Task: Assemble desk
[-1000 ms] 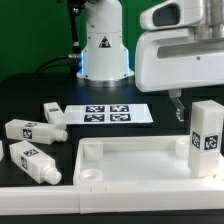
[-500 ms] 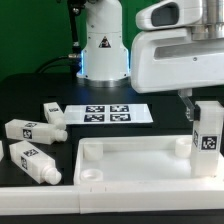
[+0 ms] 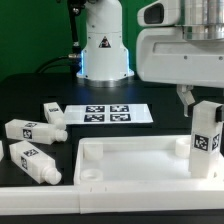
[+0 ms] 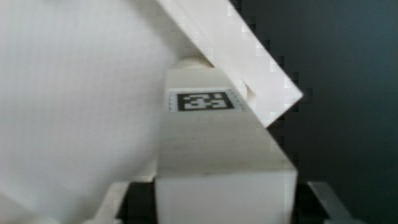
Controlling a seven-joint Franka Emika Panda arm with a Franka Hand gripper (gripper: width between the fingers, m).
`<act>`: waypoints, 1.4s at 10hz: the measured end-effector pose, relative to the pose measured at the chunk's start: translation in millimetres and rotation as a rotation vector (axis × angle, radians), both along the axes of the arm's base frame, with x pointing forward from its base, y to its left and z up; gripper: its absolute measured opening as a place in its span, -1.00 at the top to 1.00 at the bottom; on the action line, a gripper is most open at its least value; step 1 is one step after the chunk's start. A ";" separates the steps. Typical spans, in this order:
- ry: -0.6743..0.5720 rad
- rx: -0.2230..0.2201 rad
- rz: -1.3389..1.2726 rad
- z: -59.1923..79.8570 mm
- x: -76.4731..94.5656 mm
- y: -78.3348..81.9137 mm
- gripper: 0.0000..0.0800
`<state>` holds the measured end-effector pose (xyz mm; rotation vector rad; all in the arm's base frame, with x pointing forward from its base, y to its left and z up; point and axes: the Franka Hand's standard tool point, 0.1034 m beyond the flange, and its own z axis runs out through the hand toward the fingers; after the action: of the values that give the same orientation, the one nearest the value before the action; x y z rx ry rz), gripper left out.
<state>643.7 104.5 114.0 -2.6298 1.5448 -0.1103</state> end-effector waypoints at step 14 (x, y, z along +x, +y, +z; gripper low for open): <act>-0.009 0.124 -0.391 2.5 -4.9 7.6 -0.60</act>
Offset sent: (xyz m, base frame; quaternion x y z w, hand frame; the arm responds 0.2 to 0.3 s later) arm 0.0000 0.0000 0.0000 0.0000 0.0000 0.1938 0.9810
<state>638.8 112.1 116.5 -2.2029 1.9726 -0.0497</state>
